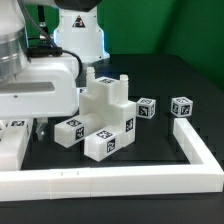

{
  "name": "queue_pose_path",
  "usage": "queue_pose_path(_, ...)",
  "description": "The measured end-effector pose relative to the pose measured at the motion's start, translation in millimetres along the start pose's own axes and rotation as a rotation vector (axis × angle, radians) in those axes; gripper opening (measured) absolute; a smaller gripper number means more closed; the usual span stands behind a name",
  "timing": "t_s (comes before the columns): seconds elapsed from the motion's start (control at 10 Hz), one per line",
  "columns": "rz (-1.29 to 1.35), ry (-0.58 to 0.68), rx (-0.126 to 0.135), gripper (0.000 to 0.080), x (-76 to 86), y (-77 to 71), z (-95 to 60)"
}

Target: Assemble chair

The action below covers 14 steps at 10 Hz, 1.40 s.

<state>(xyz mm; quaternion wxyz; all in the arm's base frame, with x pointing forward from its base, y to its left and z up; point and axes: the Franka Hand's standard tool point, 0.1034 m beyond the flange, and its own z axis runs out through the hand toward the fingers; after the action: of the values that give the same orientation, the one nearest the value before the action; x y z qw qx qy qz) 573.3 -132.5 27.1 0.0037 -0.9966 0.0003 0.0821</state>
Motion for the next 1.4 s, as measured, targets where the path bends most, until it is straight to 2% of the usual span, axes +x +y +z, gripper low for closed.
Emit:
queue_pose_path(0.4,0.012,0.003,-0.014,0.0649,-2.4,-0.1,19.6)
queue_pose_path(0.8,0.004,-0.004,-0.011,0.0649,-5.1,-6.2,23.4)
queue_pose_path(0.9,0.003,-0.004,-0.011,0.0611,-5.3,-5.1,23.4)
queue_pose_path(1.0,0.003,-0.004,-0.012,0.0611,-5.2,-4.6,23.3)
queue_pose_path(1.1,0.002,-0.004,-0.012,0.0437,-5.0,-5.4,23.4)
queue_pose_path(1.2,0.000,-0.004,-0.012,0.0437,-4.8,-6.3,23.4)
queue_pose_path(1.3,-0.002,-0.004,-0.012,0.0285,-4.4,-7.3,23.3)
queue_pose_path(1.4,-0.003,-0.004,-0.012,0.0285,-4.2,-8.5,23.4)
